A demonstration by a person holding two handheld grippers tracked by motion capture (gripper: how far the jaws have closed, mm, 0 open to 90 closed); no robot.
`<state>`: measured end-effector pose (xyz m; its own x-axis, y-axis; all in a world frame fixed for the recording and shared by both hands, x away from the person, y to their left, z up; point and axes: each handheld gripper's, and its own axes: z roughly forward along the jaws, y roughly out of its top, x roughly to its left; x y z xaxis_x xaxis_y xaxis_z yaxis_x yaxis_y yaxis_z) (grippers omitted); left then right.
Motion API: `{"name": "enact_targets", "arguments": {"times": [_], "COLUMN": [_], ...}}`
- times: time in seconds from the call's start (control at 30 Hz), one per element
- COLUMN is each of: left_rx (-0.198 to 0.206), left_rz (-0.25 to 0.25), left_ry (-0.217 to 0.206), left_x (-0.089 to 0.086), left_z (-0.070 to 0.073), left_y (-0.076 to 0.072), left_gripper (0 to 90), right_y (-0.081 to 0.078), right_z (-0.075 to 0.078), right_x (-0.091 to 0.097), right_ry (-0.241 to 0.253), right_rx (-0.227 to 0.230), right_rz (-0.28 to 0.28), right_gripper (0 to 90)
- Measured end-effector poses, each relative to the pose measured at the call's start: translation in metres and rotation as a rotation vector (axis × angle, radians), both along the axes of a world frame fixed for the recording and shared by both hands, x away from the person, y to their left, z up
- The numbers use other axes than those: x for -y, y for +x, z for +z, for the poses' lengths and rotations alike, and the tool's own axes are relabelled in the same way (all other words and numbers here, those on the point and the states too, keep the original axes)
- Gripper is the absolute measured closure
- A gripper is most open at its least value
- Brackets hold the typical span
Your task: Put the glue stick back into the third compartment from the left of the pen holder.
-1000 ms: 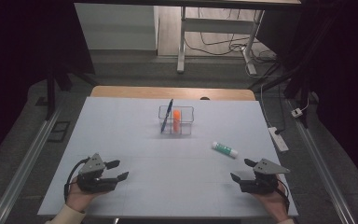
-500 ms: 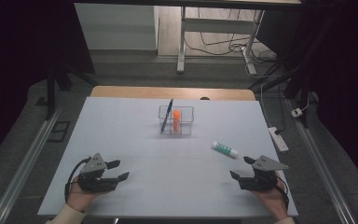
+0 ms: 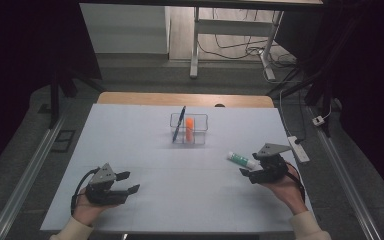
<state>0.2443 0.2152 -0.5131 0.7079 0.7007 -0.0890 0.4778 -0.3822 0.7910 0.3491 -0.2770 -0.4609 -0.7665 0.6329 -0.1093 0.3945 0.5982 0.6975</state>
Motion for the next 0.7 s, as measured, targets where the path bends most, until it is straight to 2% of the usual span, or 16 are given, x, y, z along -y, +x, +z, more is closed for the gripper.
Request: {"name": "enact_targets", "arguments": {"times": [0.33,0.47,0.6,0.7], "left_rx": [-0.001,-0.001,-0.001,-0.002], "left_rz": [-0.003,-0.003,-0.004,-0.006], "left_ry": [0.004,0.006,0.011,0.016], "left_x": [0.001,0.001,0.002,0.003], "left_z": [-0.001,-0.001,-0.001,-0.001], "left_y": [0.0,0.0,0.0,0.001], "left_gripper": [37.9,37.8,37.7,37.6], "right_y": [0.029,0.038,0.048,0.054], "right_z": [0.006,0.005,0.005,0.005], "right_x": [-0.002,-0.002,-0.004,-0.004], "right_ry": [-0.022,-0.05,-0.117,-0.133], "right_rx": [-0.043,-0.075,-0.091,-0.104], "right_rz": [-0.037,-0.039,-0.028,-0.021], "right_gripper": [23.2,23.5,23.5,23.6]}}
